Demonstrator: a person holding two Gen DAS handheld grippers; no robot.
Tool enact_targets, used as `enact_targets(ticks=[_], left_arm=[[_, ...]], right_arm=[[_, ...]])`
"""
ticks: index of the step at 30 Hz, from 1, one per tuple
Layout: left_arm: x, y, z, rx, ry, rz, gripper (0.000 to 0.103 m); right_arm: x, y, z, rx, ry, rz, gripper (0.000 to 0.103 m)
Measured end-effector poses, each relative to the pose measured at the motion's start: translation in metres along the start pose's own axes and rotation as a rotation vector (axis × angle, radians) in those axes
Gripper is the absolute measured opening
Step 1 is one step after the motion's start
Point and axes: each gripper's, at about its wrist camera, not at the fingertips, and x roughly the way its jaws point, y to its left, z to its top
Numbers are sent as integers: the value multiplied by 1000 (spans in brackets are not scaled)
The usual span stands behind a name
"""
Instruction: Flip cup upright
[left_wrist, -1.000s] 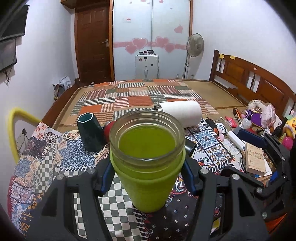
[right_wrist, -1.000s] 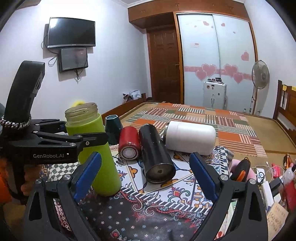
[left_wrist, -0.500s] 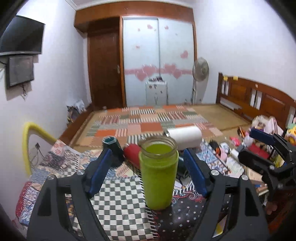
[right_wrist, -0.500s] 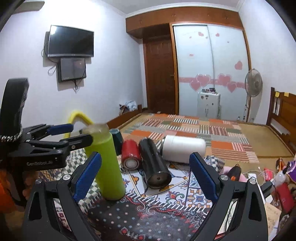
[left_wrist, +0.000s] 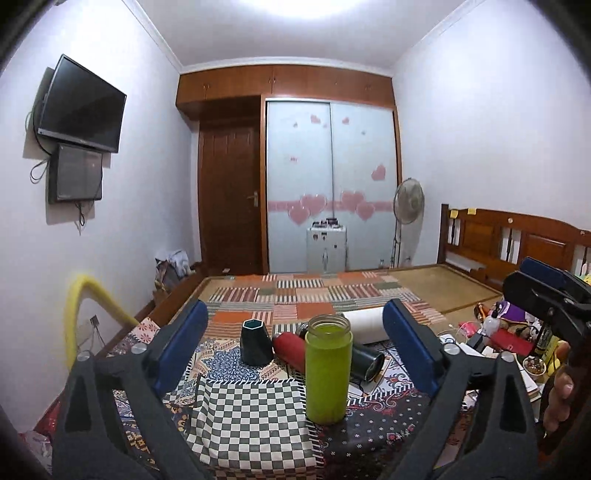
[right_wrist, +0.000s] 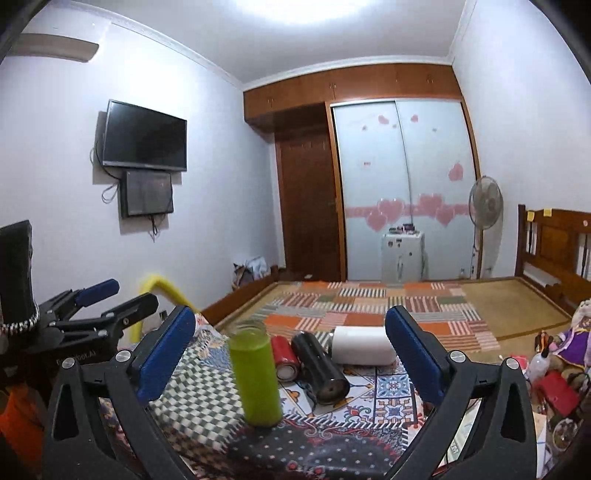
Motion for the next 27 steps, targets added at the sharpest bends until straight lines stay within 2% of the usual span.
enact_targets(ticks=[4,11,27], left_arm=[[-20,0,-2,-3,-36,8,103],[-43,3,-8,-13,-62,17,103],[-55,3,-15,-23,-68,24,103]], right_arm=[[-11,14,1,-17,-27,-11,103],[-18,25,-3,-21,-38,-12,103],[-23,20,-12,0,-19,-10,103]])
